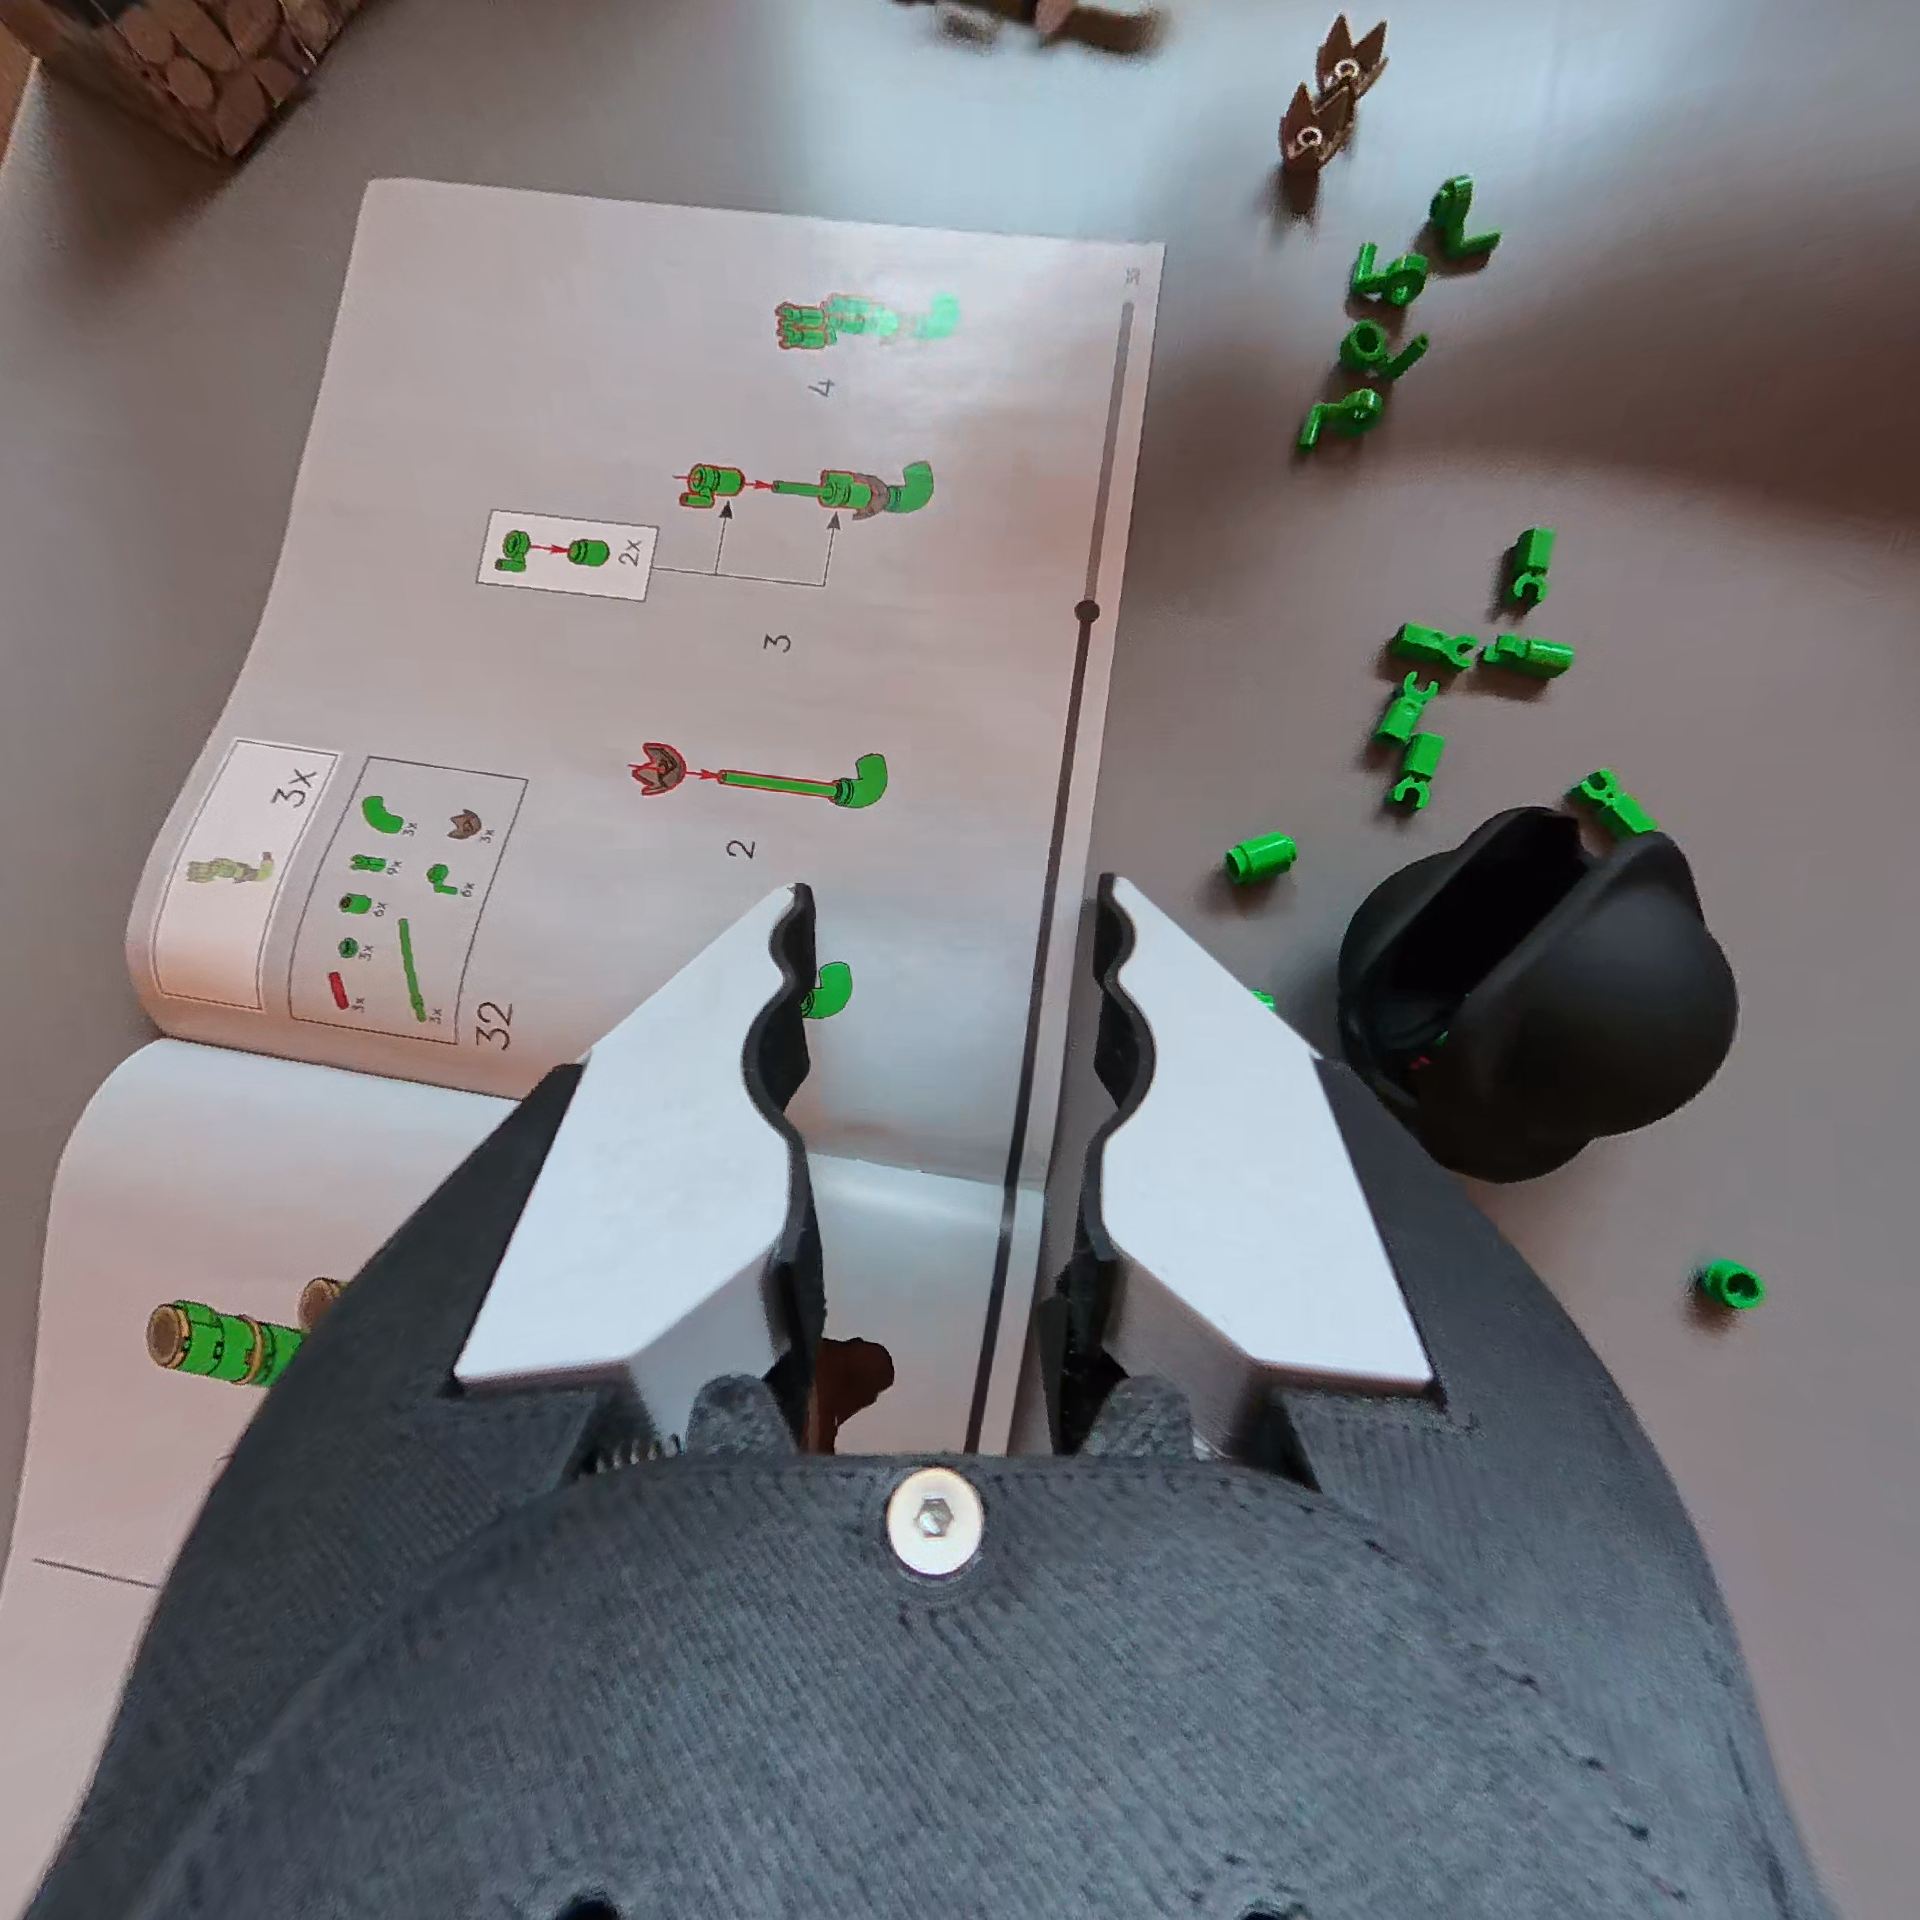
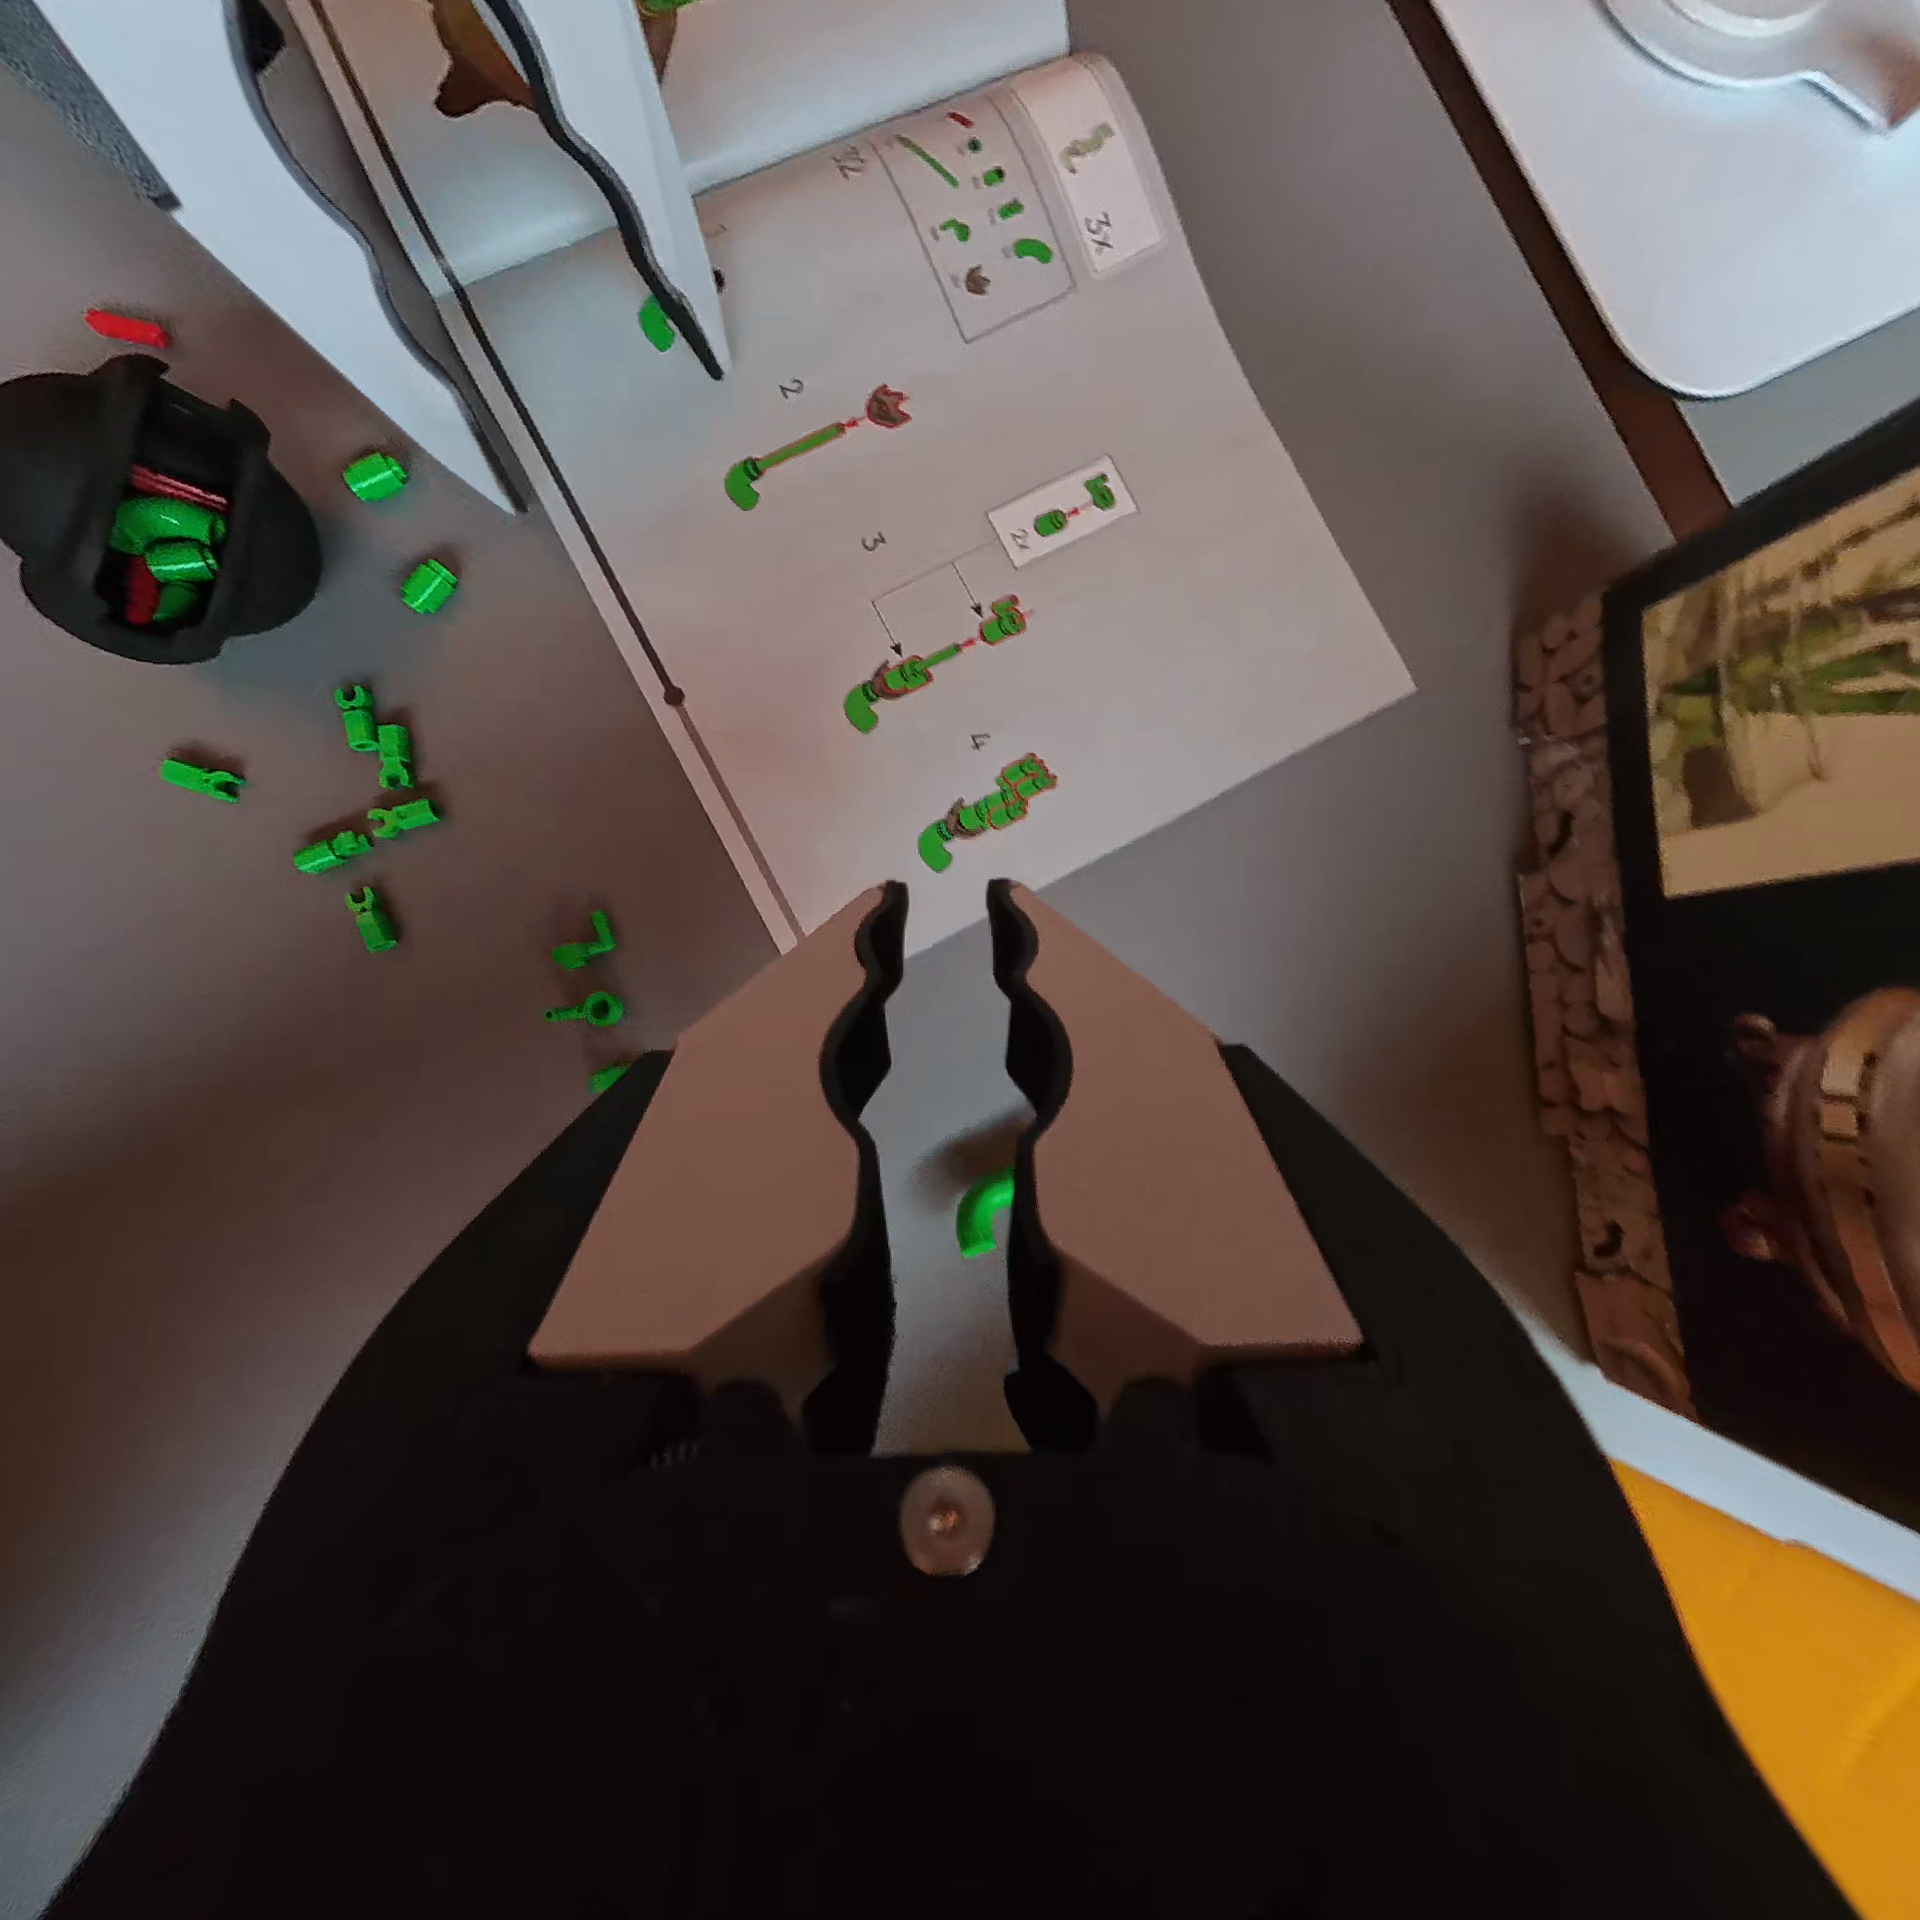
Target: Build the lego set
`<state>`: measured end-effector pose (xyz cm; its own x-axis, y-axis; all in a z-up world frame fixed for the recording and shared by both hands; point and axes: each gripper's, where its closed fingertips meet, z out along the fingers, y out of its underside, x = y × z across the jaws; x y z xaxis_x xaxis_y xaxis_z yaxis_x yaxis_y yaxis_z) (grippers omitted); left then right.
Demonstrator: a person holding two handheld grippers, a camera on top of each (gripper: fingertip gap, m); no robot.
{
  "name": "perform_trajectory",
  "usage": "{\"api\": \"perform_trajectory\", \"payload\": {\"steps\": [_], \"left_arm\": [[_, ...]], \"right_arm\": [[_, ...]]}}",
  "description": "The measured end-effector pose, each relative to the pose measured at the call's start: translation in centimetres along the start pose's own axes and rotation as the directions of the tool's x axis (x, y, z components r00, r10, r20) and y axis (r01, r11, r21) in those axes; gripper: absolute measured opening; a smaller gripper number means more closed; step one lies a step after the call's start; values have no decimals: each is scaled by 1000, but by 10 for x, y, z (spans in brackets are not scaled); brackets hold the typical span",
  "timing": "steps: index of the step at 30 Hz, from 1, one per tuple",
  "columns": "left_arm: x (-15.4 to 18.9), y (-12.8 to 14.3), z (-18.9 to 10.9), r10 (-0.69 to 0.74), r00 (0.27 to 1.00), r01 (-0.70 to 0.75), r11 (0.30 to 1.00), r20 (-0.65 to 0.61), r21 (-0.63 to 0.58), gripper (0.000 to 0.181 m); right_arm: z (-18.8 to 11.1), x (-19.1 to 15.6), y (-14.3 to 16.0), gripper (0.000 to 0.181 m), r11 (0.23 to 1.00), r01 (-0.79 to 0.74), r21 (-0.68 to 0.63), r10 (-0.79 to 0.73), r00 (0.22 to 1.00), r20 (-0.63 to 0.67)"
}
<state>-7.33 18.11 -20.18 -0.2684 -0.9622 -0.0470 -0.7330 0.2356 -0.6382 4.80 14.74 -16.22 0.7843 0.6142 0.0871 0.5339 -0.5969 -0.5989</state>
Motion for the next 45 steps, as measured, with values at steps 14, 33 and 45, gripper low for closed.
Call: {"api": "perform_trajectory", "payload": {"steps": [14, 33, 45], "left_arm": [[1, 1, 0, 5, 1000, -5, 1000, -11, 6, 49], [2, 2, -1, 26, 1000, -26, 1000, -16, 6, 50], [3, 1, 0, 2, 999, -1, 999, -35, 32, 35]], "right_arm": [[-19, 12, 8, 14, 999, -29, 19, 30, 998, -49], [9, -10, 8, 15, 996, 38, -77, -36, 999, 25], [10, -12, 9, 15, 996, 40, -81, -37, 999, 37]]}}
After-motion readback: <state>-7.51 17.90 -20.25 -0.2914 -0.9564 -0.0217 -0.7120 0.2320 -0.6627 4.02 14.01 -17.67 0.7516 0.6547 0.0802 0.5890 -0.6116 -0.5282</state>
